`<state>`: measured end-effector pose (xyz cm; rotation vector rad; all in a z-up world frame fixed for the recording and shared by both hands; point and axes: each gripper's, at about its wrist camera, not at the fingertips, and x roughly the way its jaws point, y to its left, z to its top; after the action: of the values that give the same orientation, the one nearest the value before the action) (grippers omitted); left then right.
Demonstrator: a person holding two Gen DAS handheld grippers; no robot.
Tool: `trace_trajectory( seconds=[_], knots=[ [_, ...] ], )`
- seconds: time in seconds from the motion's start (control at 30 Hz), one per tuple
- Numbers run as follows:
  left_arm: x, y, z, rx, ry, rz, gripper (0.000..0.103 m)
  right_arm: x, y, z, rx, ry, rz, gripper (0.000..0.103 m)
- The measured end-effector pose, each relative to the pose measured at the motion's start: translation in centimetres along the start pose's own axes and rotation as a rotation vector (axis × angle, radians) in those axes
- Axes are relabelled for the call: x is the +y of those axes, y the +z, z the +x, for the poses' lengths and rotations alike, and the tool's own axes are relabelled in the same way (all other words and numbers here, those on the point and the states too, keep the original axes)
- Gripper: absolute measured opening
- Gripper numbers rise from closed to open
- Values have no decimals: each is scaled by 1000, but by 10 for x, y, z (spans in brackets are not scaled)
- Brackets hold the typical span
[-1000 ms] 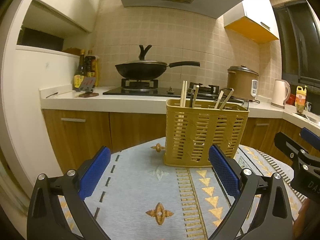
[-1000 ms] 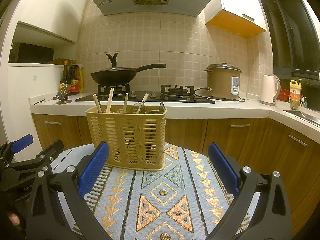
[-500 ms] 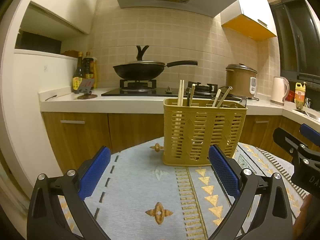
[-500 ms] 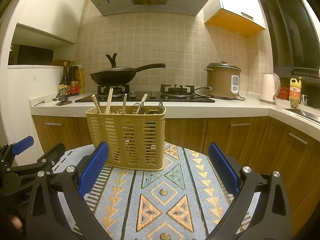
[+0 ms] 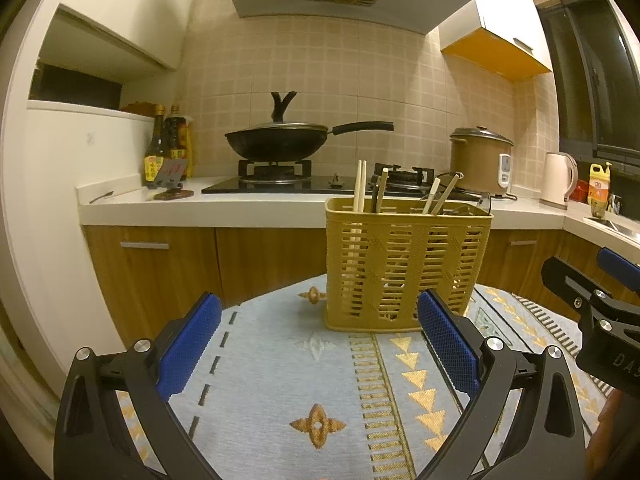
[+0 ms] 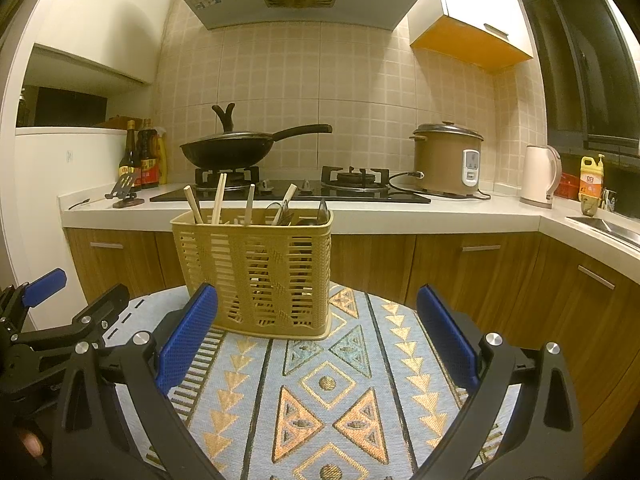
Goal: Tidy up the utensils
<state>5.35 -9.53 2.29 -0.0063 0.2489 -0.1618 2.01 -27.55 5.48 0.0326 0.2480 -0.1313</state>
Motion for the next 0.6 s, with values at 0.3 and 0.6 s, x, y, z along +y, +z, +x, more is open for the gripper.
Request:
trace_trajectory(
  seconds=[0.3,0.6],
  knots=[
    [0,1,-1,0,-1,2,95,-6,-1,4,15,8,29,95],
    [1,1,0,6,-12,-5,95,-4,0,3,20,10,19,95]
  ],
)
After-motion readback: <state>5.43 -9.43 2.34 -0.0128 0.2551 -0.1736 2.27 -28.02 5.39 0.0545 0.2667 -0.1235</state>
